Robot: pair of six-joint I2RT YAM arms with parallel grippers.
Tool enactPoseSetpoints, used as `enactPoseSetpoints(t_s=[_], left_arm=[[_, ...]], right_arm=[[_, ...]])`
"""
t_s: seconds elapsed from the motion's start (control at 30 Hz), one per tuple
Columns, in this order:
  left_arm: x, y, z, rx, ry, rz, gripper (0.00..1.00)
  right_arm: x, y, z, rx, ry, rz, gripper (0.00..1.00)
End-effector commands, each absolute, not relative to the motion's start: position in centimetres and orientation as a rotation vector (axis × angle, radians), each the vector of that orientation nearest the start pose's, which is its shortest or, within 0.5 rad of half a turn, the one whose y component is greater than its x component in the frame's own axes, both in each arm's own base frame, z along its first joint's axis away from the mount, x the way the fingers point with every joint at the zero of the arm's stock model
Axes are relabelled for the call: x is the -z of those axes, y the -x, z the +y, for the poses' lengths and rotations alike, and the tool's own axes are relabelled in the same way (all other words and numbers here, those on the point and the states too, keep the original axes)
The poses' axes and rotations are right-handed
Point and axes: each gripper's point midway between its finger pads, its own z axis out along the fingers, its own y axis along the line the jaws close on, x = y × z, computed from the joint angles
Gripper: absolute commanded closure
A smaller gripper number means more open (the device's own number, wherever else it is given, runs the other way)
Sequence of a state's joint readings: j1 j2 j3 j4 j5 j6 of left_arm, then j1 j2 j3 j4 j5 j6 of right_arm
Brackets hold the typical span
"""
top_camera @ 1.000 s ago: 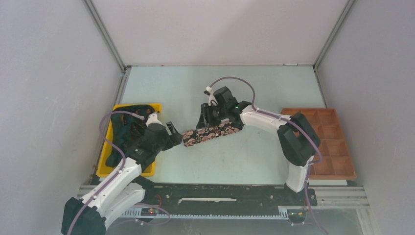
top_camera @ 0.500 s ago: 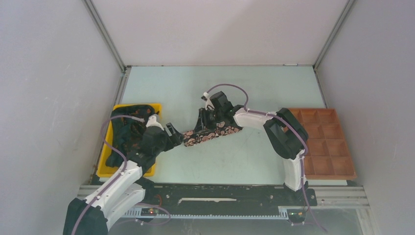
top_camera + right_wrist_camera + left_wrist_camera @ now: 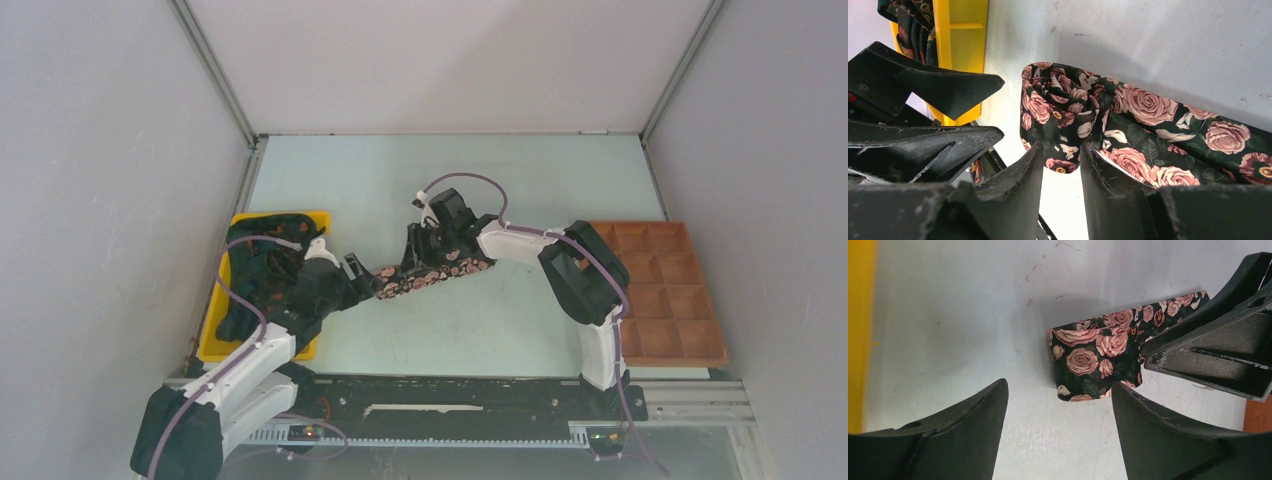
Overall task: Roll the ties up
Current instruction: Roll the tie at the center of the board.
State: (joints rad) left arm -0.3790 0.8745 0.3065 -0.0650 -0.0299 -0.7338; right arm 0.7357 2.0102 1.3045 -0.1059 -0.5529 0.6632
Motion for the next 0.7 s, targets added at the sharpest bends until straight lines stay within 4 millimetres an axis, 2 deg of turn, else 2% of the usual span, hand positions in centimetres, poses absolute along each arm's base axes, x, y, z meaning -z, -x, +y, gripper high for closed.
enactPoseSetpoints(t_s=[0.0,0.33,0.67], left_arm=[[-7.1,-25.7,-12.9,0.631,0.405,2.17,0.19],[-6.4,-25.9,-13.9,0.671,0.374,2.201,0.2],[-5.6,-26.5,-14.8,0.701,0.356,2.23,0.21]], right_arm=[[-6.9,-28.5,41.7,-1.269,0.424,2.566,0.65],[-4.9,-29.1,41.3,-1.25,0.402,2.597,0.75],[-3.3,-29.4,40.9,-1.24,0.396,2.623,0.78]])
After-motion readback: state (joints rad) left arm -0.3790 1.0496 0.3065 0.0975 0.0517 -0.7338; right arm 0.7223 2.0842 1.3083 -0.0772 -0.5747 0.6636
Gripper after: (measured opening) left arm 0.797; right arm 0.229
